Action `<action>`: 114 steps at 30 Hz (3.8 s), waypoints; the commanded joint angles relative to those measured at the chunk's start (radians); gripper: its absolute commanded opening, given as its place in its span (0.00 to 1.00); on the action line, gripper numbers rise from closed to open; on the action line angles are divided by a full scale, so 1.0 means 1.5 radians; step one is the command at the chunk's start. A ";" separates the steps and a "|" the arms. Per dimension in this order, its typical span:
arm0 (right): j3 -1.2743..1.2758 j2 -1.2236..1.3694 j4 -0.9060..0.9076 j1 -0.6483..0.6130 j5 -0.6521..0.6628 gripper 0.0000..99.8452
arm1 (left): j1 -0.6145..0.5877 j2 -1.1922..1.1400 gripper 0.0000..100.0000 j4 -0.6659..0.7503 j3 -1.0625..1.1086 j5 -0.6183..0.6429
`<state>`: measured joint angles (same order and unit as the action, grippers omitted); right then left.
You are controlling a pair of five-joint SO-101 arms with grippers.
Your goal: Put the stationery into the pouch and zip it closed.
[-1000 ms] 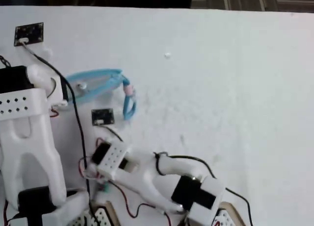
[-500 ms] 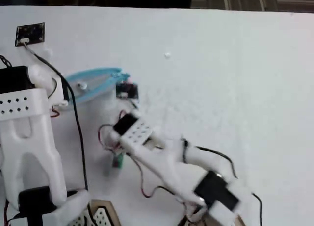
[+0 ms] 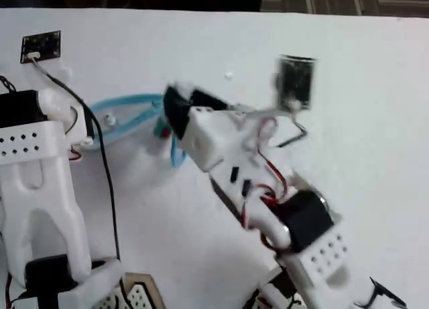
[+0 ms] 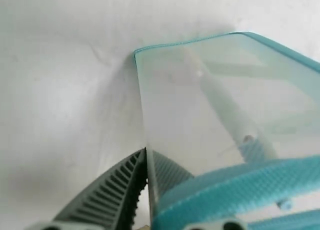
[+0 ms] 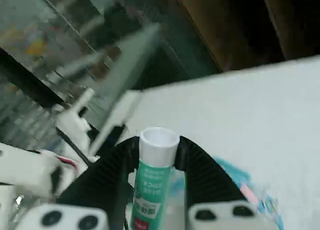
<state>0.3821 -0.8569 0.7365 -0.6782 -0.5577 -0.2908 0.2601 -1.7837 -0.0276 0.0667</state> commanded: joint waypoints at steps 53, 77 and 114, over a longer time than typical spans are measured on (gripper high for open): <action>0.115 0.079 -0.177 0.059 0.234 0.28 | -0.010 -0.018 0.02 -0.002 -0.001 -0.002; 0.504 0.200 -0.427 0.076 0.391 0.26 | -0.010 -0.020 0.02 -0.001 -0.001 -0.002; 0.287 0.594 -0.758 0.057 0.463 0.02 | -0.013 -0.021 0.02 -0.001 -0.010 -0.002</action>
<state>0.8408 0.0821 -0.3821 -0.6153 0.0959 -0.2938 0.2585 -1.7883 -0.0368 0.0667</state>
